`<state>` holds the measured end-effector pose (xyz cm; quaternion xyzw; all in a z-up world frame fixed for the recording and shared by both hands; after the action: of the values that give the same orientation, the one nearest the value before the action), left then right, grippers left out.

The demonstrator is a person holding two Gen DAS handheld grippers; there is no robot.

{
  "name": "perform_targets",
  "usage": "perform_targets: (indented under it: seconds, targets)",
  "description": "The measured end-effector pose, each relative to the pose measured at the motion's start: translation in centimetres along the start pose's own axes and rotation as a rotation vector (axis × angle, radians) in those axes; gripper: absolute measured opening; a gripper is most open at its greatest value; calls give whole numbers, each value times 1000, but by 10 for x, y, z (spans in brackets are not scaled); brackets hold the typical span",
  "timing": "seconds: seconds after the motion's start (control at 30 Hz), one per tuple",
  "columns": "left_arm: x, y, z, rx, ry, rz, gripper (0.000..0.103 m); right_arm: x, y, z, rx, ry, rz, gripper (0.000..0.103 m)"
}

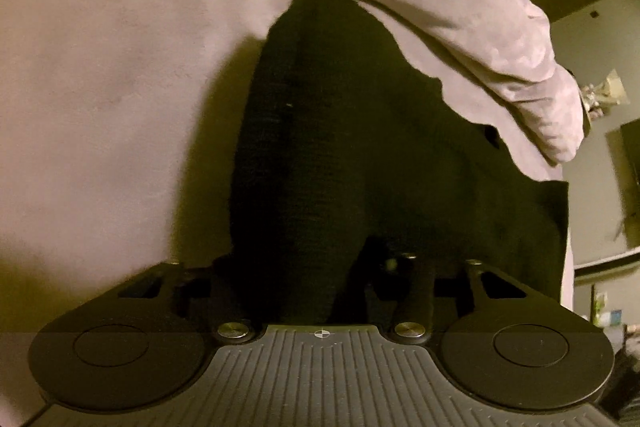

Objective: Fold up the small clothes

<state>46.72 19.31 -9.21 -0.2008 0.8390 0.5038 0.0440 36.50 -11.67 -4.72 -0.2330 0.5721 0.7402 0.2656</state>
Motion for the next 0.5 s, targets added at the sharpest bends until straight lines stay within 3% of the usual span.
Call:
perform_targets:
  seconds: [0.07, 0.17, 0.27, 0.33, 0.4, 0.5]
  targets:
    - [0, 0, 1, -2, 0, -2, 38, 3, 4, 7, 16, 39, -11, 31]
    - [1, 1, 1, -2, -7, -11, 41, -9, 13, 18, -1, 61, -81, 31]
    - [3, 4, 1, -5, -25, -19, 56, -24, 11, 28, -12, 103, -125, 27]
    - [5, 3, 1, 17, -15, -5, 72, -31, 3, 31, -19, 112, -128, 20]
    - [6, 2, 2, 43, -7, -1, 78, -36, -9, 34, -16, 128, -130, 19]
    - [6, -4, -6, 8, -35, -8, 77, -34, -31, 36, 12, 157, -92, 19]
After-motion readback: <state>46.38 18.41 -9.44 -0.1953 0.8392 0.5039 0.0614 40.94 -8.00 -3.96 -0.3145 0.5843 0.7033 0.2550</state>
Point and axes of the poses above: each gripper's, at about its wrist camera, not at the fingertips, and y roughly against the way its jaws point, z to its left, x to its underside, the point moved 1 cm from there along -y, roughly the way its jaws point, and after that the axes turned 6 degrees about -x, right-handed, at the moved point
